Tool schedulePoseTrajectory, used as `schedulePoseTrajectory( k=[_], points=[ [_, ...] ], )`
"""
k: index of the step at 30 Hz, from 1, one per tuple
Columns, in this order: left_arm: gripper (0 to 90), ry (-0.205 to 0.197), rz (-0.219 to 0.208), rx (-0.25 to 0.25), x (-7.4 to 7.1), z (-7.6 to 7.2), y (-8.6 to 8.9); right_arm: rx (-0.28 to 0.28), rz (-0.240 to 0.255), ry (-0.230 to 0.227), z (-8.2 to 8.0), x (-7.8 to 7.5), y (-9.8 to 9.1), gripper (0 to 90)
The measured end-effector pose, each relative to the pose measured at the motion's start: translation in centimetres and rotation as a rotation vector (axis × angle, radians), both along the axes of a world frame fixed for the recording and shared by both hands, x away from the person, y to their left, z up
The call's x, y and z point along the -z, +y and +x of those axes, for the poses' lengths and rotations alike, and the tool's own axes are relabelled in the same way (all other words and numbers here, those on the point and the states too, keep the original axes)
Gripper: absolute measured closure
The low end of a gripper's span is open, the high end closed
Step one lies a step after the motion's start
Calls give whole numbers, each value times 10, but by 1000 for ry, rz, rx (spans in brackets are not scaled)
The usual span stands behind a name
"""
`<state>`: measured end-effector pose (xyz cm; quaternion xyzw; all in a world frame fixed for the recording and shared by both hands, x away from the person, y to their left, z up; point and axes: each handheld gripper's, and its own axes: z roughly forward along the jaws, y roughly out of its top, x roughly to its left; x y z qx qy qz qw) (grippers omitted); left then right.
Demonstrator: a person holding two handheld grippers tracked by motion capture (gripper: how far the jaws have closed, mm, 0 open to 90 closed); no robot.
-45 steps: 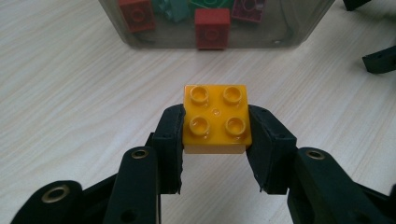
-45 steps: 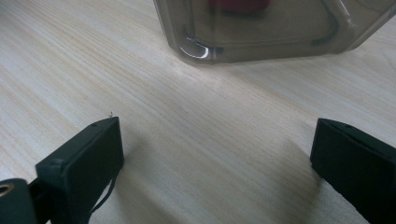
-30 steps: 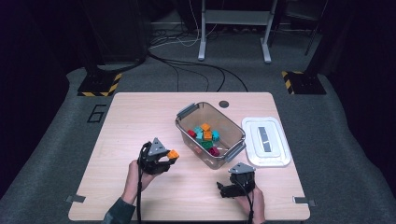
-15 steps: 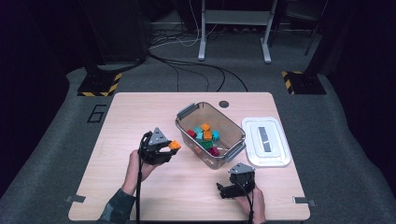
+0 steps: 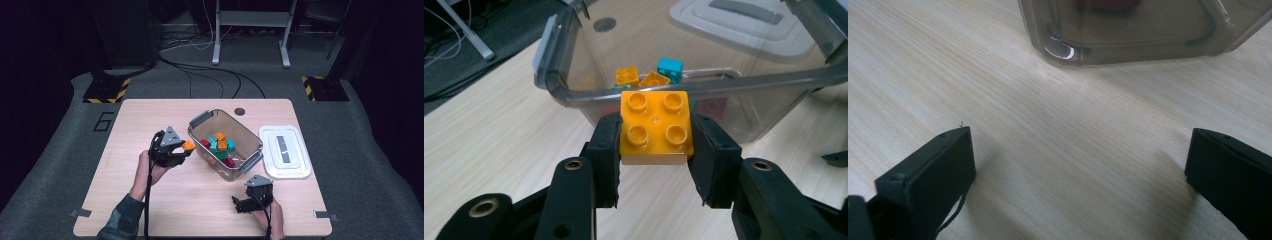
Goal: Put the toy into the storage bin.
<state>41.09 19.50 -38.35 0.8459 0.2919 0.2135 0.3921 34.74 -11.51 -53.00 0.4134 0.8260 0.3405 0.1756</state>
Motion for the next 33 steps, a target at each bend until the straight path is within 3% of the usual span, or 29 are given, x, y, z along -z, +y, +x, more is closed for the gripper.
schedulePoseTrajectory(
  k=[11,19,21,26,33],
  points=[
    [587,-19,5,1,-14,14,-5,2,2,3,0,0,0,0],
    [587,-32,35,9,-25,25,-11,11,9,4,0,0,1,0],
    [587,-29,40,11,-26,29,-12,6,2,-1,0,0,0,0],
    [587,2,-1,13,-28,42,-13,7,-1,-4,1,0,0,0],
    [587,9,35,4,-27,56,-19,9,1,-3,1,0,0,0]
  ],
)
